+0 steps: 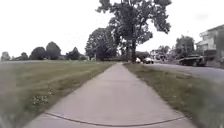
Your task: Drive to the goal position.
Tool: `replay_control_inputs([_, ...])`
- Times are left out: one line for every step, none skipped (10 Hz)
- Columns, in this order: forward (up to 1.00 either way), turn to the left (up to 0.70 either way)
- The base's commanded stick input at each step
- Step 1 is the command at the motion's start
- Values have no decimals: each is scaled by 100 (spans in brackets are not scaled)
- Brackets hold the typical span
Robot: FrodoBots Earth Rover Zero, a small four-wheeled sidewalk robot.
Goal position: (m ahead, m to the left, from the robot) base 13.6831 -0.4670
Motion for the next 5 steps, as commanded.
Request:
replay_control_inputs([70,0])
replay_control_inputs([70,0])
replay_control_inputs([70,0])
replay_control_inputs([70,0])
replay_control_inputs([70,0])
